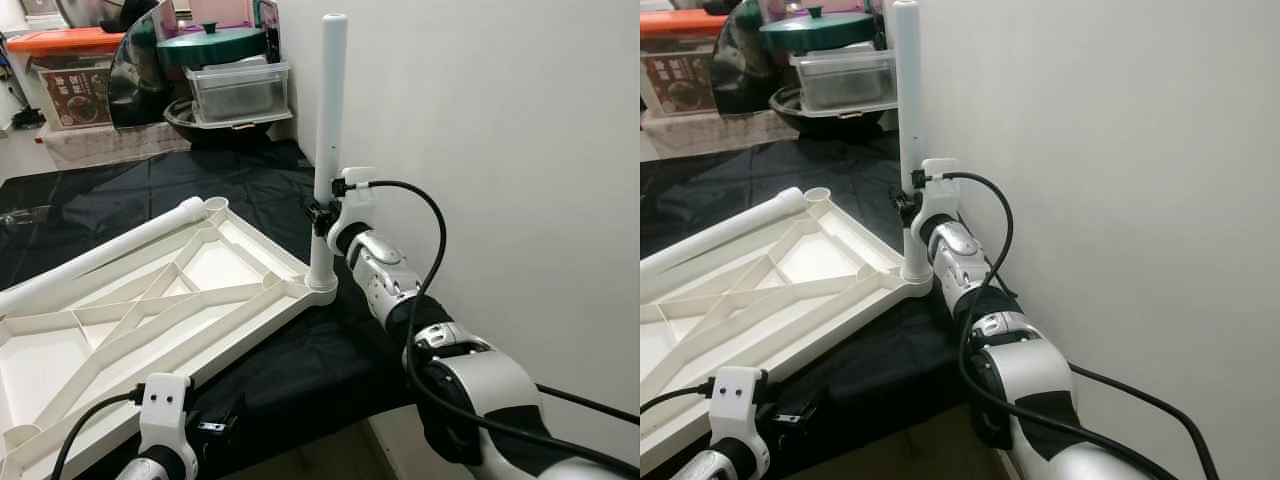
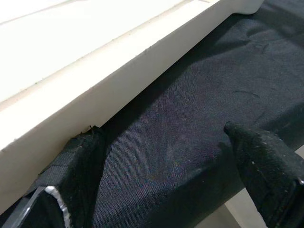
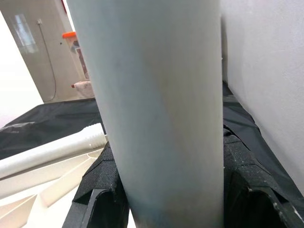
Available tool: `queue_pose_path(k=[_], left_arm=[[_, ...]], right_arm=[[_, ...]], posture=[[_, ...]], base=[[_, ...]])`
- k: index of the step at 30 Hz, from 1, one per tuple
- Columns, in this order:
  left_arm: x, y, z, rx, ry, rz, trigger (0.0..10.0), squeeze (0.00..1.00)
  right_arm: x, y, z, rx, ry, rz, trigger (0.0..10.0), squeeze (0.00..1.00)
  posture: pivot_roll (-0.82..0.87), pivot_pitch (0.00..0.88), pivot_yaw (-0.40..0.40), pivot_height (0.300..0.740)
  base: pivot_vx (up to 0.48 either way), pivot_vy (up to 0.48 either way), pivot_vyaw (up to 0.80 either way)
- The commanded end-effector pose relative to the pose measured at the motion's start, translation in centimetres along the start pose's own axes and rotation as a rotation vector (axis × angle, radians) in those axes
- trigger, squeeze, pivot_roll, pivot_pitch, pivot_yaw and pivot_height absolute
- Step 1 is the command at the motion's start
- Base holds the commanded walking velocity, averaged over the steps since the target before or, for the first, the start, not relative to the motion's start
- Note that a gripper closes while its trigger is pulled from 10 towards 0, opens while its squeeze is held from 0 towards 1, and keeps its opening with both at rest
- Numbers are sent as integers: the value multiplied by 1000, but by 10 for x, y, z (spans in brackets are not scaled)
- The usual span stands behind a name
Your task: Building children table
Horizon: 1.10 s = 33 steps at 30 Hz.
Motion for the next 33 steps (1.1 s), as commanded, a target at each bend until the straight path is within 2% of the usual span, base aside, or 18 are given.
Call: queue_pose_path(k=[1,7,8,10,14,15,18,19,23,24,25,26,28,30,31,33], left_arm=[[-1,2,-16,73,-24,-14,10000,0],[-4,3,-17,81,-30,-27,10000,0],[-5,4,-18,85,-29,-28,10000,0],[-4,5,-20,90,-24,-22,10000,0],[-3,6,-21,92,-26,-22,10000,0],[-3,6,-22,91,-25,-22,10000,0],[-5,10,-24,79,-32,-34,10000,0],[-5,10,-24,79,-32,-34,10000,0],[-7,20,-35,78,-52,-68,10000,0],[-8,24,-44,99,-72,-83,10000,0],[-8,24,-44,99,-72,-83,10000,0],[-8,31,-57,135,-99,-97,10000,0],[-8,33,-62,148,-107,-99,10000,0],[-5,40,-79,210,-120,-101,10000,0],[-5,40,-79,210,-120,-101,10000,0],[0,46,-94,274,-134,-94,10000,0]], right_arm=[[-16,4,-3,-2,-56,-43,10000,0],[-17,3,-6,14,-73,-51,10000,0],[-16,3,-9,50,-80,-35,10000,1000],[-15,4,-14,107,-71,-19,10000,1000],[-16,4,-17,145,-56,-25,10000,1000],[-16,5,-20,181,-52,-28,10000,0],[-15,7,-26,291,-40,-21,10000,0],[-15,7,-26,291,-40,-21,10000,0],[-11,11,-28,440,-4,-17,10000,0],[-10,13,-26,476,14,-17,10000,0],[-10,13,-26,476,14,-17,10000,0],[-8,15,-23,524,32,-18,10000,0],[-7,16,-21,539,35,-20,10000,0],[-3,18,-18,593,64,-13,10000,0],[-3,18,-18,593,64,-13,10000,0],[0,20,-17,643,82,-8,10000,0]], posture=[[7,0,1,740],[10,0,0,740],[13,0,-5,740],[14,0,-8,740],[14,0,-8,740],[14,0,-8,740],[14,0,-8,740],[14,0,-8,740],[21,0,-13,740],[21,0,-13,740],[21,0,-13,740],[25,0,-15,740],[25,0,-15,740],[25,0,-15,740],[25,0,-15,740],[27,0,-17,740]], base=[[0,0,0],[0,0,0],[0,0,0],[0,0,0],[0,0,0],[0,0,0],[0,0,0],[0,0,0],[0,0,0],[0,0,0],[0,0,0],[0,0,0],[0,0,0],[0,0,0],[0,0,0],[0,0,0]])
Point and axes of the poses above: a point about 5 cm out from each wrist's last joint towards the gripper, its own y axis pointing back from the gripper into the wrist, its own x axis along the axis of the wrist's last joint, z = x × y, the point moved 2 cm from there along -y, pointing out of the wrist towards the gripper, and after that the axes turned 7 degrees about y, right-handed, at the moved point
